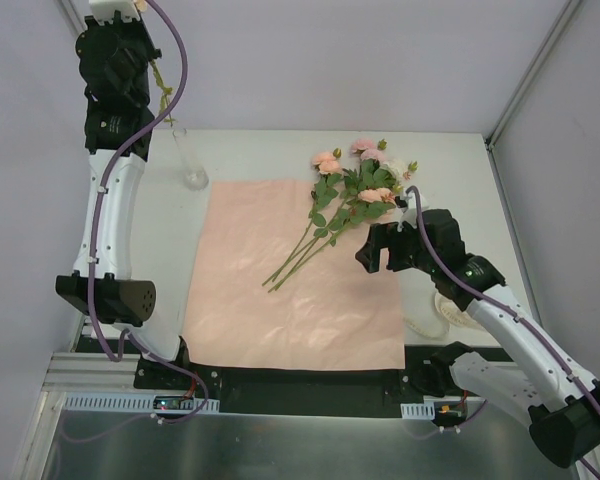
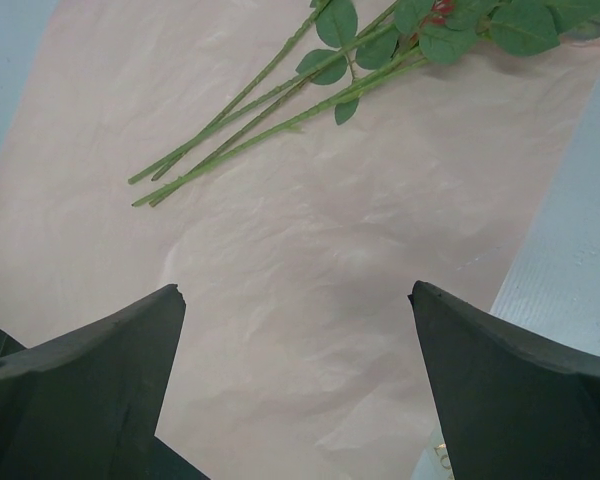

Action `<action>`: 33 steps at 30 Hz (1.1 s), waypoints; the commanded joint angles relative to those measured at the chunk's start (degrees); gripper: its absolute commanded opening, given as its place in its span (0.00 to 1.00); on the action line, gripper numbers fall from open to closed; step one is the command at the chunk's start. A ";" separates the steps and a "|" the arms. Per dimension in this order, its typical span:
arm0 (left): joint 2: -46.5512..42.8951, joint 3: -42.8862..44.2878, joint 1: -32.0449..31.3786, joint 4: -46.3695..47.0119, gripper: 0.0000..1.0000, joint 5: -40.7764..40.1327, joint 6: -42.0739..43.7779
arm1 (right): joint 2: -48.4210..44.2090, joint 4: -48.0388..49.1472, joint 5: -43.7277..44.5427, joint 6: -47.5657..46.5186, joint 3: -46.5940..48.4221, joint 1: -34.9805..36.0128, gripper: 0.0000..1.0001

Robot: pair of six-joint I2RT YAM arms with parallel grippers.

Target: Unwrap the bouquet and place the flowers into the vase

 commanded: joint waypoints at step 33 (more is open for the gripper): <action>1.69 -11.46 4.00 13.95 0.00 -1.71 -4.92 | 4.37 1.54 -1.54 0.50 2.63 -1.08 1.00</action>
